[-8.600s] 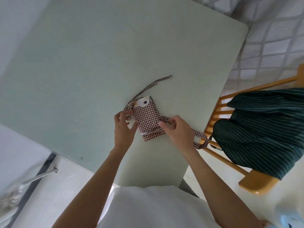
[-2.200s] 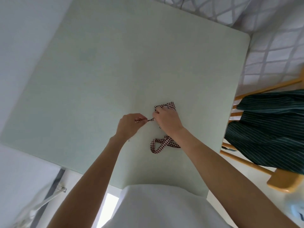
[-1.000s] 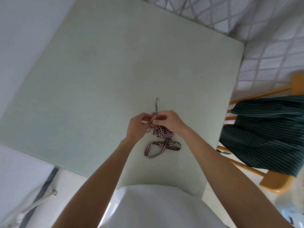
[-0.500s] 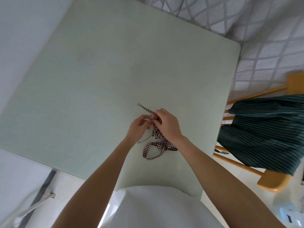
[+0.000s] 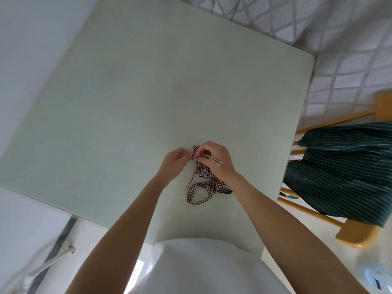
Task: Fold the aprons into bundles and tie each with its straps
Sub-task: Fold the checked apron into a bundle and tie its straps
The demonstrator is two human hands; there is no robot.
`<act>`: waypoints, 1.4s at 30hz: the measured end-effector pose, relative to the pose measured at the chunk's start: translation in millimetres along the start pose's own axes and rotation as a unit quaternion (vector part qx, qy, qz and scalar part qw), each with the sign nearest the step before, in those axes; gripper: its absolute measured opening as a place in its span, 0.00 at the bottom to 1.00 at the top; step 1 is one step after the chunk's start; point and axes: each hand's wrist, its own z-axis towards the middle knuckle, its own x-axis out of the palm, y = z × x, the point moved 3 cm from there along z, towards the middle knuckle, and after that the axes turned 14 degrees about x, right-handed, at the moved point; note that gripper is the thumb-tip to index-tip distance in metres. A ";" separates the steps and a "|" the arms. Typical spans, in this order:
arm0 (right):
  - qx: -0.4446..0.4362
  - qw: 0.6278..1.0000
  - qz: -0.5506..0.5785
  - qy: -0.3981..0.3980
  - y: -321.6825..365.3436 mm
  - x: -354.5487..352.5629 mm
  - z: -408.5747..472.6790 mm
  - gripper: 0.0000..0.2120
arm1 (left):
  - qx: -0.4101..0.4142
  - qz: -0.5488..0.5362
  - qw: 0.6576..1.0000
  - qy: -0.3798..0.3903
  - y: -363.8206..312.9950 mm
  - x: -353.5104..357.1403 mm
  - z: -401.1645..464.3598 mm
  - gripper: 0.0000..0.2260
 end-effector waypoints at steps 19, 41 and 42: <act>0.195 0.967 0.162 0.006 -14.9 -5.9 3.0 0.10 | 0.109 0.429 0.896 -0.042 10.4 -23.3 -5.1 0.14; 0.019 0.976 -0.180 0.125 28.2 21.2 -4.4 0.12 | 0.353 0.351 0.867 -0.030 -41.3 -44.4 1.3 0.06; 0.028 0.980 -0.146 0.134 29.3 18.0 -5.0 0.12 | 0.349 0.349 0.869 -0.042 -40.9 -40.9 2.5 0.06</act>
